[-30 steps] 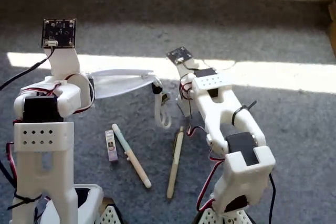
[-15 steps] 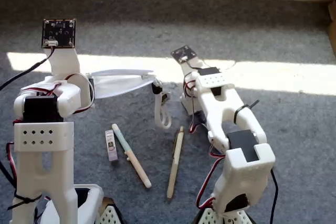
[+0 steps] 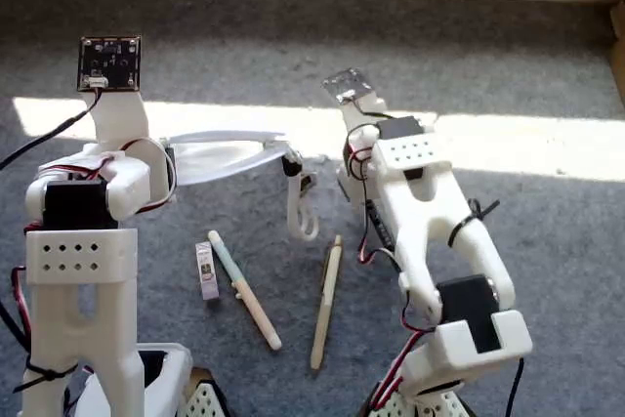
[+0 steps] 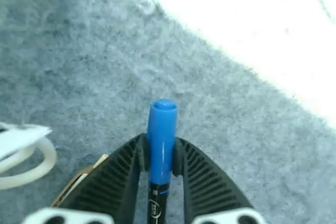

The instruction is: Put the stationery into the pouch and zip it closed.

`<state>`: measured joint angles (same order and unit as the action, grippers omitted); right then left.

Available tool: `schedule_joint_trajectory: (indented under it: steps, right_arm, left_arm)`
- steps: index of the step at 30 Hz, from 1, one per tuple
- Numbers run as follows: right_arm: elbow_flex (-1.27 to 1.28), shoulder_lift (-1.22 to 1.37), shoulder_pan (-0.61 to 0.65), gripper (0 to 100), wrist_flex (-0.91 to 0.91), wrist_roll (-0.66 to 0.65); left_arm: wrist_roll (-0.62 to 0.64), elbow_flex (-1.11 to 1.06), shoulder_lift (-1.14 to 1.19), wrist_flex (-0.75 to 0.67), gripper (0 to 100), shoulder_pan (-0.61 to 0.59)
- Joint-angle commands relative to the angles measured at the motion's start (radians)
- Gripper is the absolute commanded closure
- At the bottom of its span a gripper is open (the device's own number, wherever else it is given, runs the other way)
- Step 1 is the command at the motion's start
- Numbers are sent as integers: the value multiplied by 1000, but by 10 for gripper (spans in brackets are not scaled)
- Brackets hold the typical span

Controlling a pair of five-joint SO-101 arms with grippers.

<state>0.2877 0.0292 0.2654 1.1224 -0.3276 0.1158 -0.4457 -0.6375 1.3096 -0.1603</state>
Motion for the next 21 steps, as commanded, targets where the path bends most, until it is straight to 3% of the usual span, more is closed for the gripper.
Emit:
schedule_joint_trajectory:
  steps: [1, 10, 21]
  right_arm:
    - [35, -151, 8, 994, -1, 63]
    - [81, -406, 19, 994, 7, 390]
    - [117, -774, 111, 994, -65, 595]
  left_arm:
    - [5, -7, 21, -12, 992, -10]
    - [5, -8, 21, -12, 992, -8]
    - [5, -8, 21, -12, 992, -8]
